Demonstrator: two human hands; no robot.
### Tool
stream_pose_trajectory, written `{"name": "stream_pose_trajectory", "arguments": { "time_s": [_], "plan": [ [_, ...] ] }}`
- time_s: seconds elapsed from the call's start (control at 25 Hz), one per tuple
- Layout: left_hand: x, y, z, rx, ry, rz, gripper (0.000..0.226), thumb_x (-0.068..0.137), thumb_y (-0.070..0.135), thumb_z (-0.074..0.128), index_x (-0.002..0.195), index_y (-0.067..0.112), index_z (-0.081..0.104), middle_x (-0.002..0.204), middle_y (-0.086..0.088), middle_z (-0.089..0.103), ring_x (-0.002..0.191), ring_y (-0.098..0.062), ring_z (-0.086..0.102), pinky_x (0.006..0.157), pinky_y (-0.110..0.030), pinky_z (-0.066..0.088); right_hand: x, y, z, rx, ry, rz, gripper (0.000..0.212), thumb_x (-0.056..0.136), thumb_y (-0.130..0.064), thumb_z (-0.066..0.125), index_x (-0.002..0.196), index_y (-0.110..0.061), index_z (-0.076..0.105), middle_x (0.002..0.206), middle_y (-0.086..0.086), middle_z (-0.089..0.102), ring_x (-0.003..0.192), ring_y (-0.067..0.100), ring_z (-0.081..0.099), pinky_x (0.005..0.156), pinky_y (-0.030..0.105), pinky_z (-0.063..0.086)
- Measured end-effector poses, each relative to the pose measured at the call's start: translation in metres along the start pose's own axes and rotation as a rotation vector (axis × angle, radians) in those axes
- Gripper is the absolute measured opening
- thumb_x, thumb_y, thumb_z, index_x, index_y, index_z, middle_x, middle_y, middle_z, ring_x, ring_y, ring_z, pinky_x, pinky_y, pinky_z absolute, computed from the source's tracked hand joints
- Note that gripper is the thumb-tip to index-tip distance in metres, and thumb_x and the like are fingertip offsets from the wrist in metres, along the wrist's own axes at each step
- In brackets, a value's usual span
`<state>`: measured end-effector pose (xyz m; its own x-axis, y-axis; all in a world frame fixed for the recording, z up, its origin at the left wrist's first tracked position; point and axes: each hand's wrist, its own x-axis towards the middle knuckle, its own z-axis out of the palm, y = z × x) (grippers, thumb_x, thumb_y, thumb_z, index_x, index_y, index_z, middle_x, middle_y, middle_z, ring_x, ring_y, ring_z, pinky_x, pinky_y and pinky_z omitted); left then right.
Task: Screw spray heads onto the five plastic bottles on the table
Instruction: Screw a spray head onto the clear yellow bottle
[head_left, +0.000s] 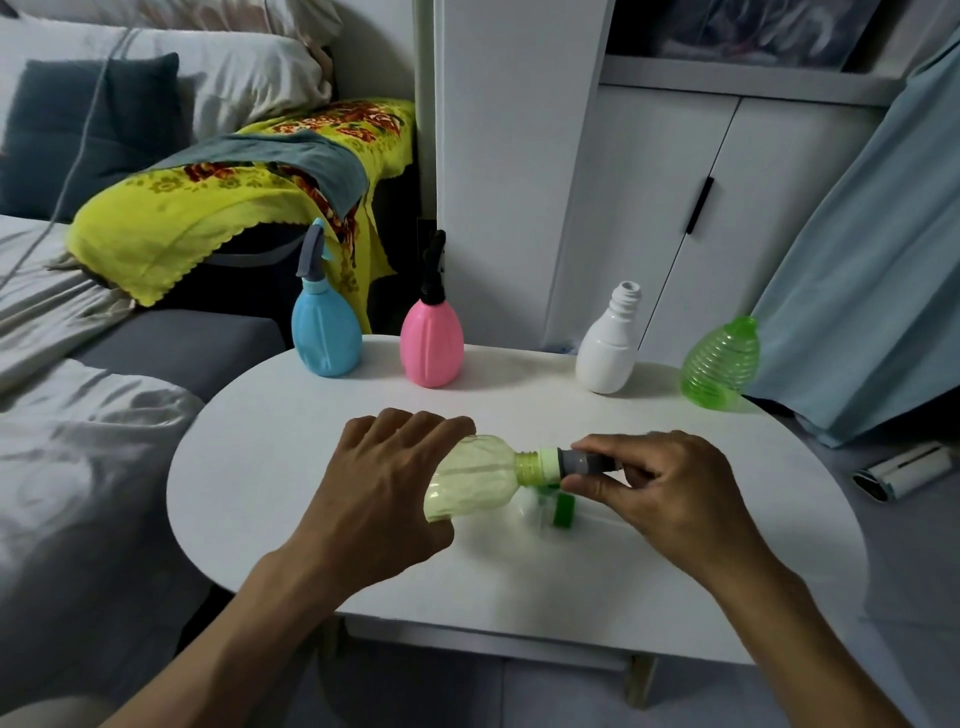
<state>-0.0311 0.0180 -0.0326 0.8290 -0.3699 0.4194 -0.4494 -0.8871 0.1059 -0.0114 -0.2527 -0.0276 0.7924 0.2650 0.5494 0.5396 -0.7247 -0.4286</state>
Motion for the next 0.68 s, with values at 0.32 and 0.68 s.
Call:
{"name": "stream_pose_trajectory", "arguments": {
  "time_s": [0.32,0.68],
  "plan": [
    [0.000,0.000,-0.002,-0.015,-0.005,0.008,0.082,0.053,0.041,0.084,0.128,0.025,0.054,0.112,0.002,0.069,0.096,-0.026,0.062,0.083,-0.039,0.047,-0.008,-0.022,0.013,0.232,-0.202,-0.078,0.024,0.096,-0.037,0.054,0.117,-0.026,0.056,0.112,-0.015,0.060,0.107,0.004,0.055,0.089,0.020,0.042],
    [0.001,0.002,-0.008,-0.236,-0.038,-0.001,0.079,0.052,0.046,0.076,0.125,0.035,0.049,0.105,0.011,0.068,0.089,-0.017,0.061,0.076,-0.029,0.043,-0.004,-0.020,0.011,0.514,-0.171,-0.063,0.027,0.081,-0.008,0.075,0.105,-0.008,0.065,0.108,-0.009,0.061,0.104,0.017,0.063,0.087,0.023,0.052]
  ]
}}
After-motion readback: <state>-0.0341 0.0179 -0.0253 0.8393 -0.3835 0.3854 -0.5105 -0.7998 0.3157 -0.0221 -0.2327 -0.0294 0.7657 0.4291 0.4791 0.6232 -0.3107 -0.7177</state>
